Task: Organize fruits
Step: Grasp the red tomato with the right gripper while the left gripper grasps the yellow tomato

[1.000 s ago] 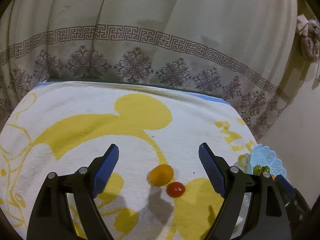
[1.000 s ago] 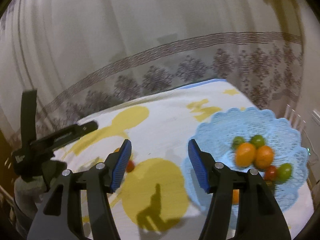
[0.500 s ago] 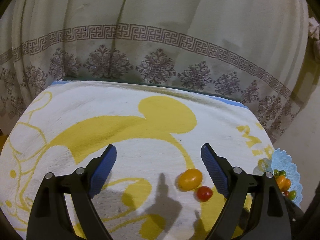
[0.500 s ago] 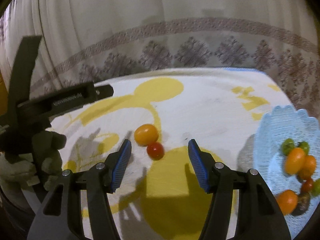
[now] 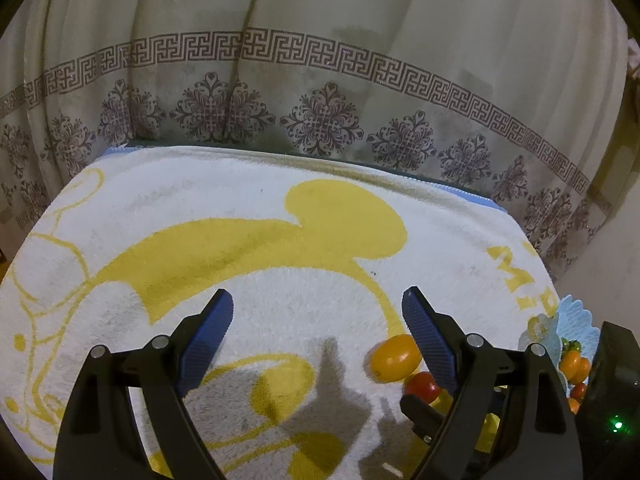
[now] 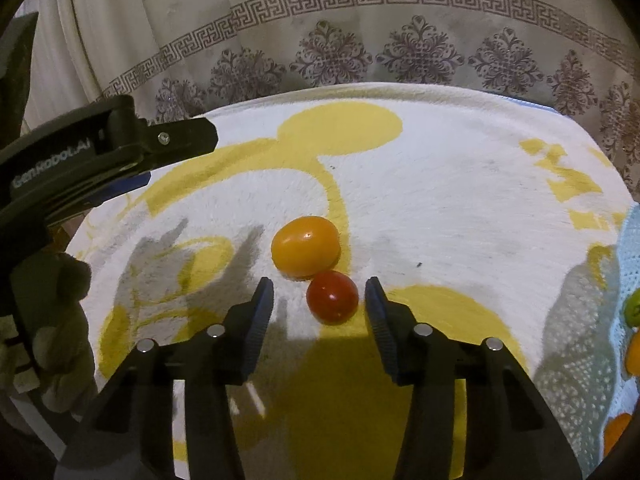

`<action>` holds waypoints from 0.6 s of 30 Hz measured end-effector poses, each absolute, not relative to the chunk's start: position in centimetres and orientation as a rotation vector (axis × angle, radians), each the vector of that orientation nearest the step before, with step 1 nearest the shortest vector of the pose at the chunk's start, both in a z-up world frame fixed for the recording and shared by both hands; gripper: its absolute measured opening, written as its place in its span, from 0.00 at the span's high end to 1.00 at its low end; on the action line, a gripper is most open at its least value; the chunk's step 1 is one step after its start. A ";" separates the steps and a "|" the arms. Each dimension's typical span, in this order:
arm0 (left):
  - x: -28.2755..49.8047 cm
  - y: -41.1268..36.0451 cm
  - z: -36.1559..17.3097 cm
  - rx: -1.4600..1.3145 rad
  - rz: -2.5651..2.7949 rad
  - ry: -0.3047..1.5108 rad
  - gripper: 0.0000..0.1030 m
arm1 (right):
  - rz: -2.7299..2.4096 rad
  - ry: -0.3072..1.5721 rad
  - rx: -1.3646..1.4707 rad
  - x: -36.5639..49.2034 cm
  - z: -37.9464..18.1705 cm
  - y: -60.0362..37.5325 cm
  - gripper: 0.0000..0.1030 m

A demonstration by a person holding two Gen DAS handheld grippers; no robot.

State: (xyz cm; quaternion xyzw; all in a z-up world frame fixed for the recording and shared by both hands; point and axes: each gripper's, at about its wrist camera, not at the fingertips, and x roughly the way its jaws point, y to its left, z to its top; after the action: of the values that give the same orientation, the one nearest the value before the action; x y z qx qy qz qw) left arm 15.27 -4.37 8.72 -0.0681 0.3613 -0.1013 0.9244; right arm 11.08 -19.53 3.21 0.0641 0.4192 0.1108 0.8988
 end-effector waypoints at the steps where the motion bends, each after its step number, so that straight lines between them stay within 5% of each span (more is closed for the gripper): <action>1: 15.3 -4.4 8.6 -0.139 -0.208 0.743 0.17 | 0.224 0.866 0.131 11.2 3.1 -19.4 0.56; 7: 15.6 -4.5 7.9 -0.136 -0.203 0.759 0.17 | 0.199 0.881 0.156 11.7 2.6 -20.4 0.72; 18: 15.7 -5.5 7.0 -0.107 -0.219 0.774 0.17 | 0.201 0.853 0.207 10.0 3.7 -21.7 0.72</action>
State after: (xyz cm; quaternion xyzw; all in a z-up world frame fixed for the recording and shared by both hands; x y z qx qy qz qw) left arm 15.72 -5.50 7.02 -0.0521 0.3764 -0.1064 0.9189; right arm 10.03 -21.71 3.67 0.1002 0.4125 0.0971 0.9002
